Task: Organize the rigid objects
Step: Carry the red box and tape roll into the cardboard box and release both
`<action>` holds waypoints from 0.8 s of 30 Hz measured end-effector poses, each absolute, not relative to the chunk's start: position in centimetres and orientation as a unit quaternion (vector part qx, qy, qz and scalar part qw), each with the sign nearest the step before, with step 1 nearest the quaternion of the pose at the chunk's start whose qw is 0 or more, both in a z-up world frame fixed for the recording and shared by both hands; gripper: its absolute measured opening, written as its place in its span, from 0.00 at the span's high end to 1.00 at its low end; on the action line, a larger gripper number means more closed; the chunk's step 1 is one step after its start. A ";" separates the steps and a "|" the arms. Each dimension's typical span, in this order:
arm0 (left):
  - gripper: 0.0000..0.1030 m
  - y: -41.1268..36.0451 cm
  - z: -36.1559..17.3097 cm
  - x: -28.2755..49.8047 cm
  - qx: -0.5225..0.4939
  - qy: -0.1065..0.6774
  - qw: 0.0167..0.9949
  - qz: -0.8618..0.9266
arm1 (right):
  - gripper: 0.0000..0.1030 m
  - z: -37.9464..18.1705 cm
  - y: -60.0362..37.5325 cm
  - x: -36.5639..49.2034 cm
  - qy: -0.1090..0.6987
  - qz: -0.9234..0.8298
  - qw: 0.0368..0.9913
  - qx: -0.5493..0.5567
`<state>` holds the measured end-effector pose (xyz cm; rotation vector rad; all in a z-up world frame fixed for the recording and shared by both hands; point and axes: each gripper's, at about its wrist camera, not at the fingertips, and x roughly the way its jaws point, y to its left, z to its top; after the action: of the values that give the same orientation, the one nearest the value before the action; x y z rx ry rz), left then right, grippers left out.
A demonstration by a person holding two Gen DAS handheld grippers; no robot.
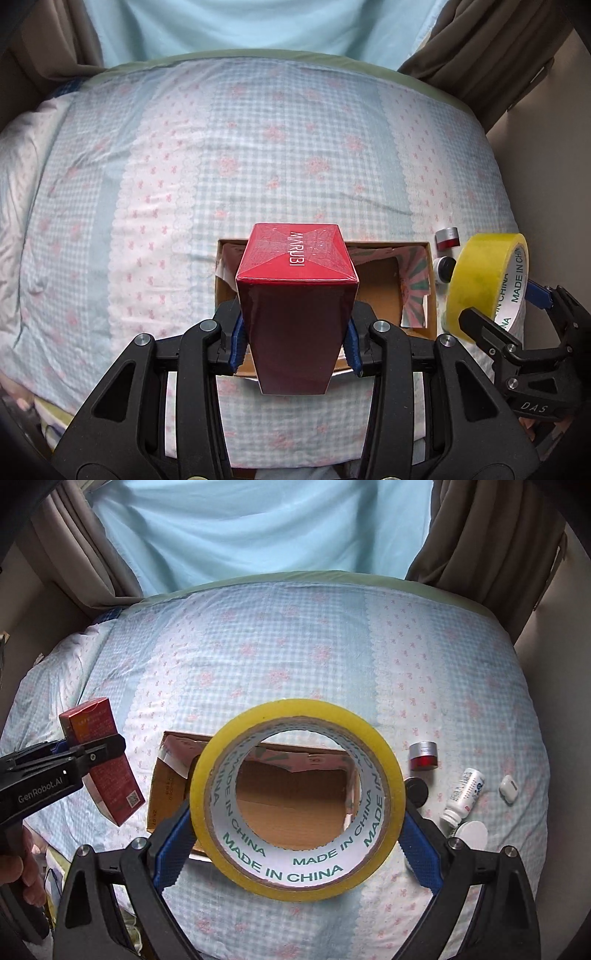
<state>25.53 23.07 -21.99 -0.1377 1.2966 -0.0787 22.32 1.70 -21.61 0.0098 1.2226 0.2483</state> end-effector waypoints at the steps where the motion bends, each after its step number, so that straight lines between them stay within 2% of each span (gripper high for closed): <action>1: 0.63 23.4 -23.0 26.0 -0.064 0.611 0.788 -0.040 | 0.07 -22.4 2.7 22.7 0.575 0.117 0.810 -0.001; 7: 0.63 23.9 -28.9 27.7 -0.055 0.657 0.750 -0.061 | 0.07 -27.5 6.1 23.8 0.603 0.115 0.788 -0.041; 18: 0.63 21.5 -39.3 28.6 -0.008 0.722 0.687 -0.073 | 0.07 -37.6 6.5 24.7 0.662 0.142 0.733 -0.070; 24: 0.63 20.0 -42.6 29.3 0.008 0.745 0.663 -0.076 | 0.07 -40.2 6.3 24.7 0.666 0.174 0.723 -0.060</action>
<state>29.33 19.99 -42.57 0.0180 1.6840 -0.1727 24.69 6.28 -40.16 -0.1333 1.4693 0.3831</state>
